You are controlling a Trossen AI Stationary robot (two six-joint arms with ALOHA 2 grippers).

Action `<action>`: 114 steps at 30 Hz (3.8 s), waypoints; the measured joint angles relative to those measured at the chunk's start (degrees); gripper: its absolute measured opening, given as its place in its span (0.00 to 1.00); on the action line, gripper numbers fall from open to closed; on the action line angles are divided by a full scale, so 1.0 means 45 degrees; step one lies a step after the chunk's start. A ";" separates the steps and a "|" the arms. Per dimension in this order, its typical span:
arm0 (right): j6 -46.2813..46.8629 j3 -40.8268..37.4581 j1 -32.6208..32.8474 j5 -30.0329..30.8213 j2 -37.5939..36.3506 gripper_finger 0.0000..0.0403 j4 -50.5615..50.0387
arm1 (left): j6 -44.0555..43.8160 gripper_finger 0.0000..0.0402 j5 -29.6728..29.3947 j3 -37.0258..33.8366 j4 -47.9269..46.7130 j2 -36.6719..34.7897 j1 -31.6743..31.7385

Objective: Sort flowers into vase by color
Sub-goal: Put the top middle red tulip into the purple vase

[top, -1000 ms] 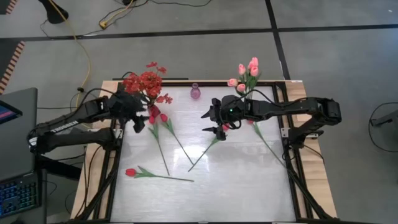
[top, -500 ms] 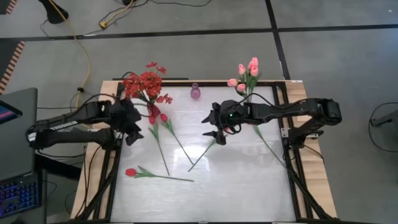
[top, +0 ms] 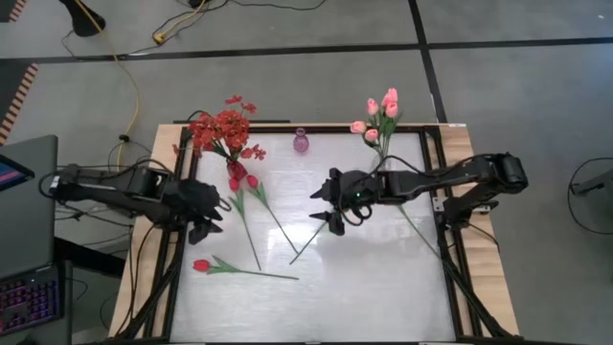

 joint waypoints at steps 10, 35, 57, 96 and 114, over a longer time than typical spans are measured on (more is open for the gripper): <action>0.1503 0.0000 0.1967 0.2292 0.0000 0.74 -0.0024 | 0.1550 0.44 -0.0120 0.0000 0.2312 0.0000 -0.1232; 0.5498 0.0005 0.4075 0.1805 0.0000 0.74 -0.3044 | -0.0354 0.44 -0.0301 0.1480 0.1118 0.0915 -0.3046; 0.8466 0.0005 0.3808 0.2308 0.0000 0.74 -0.6925 | 0.1993 0.46 -0.3625 0.0529 0.9439 0.6350 -0.2410; 1.1109 0.0000 0.5376 0.3503 0.0000 0.74 -0.7611 | 0.0470 0.62 -0.7618 0.4303 1.4762 1.7911 -0.0940; 1.1557 -0.0005 0.5806 0.3518 0.0000 0.74 -0.7391 | 0.1997 0.00 -0.6634 0.4137 1.2928 1.6473 -0.0628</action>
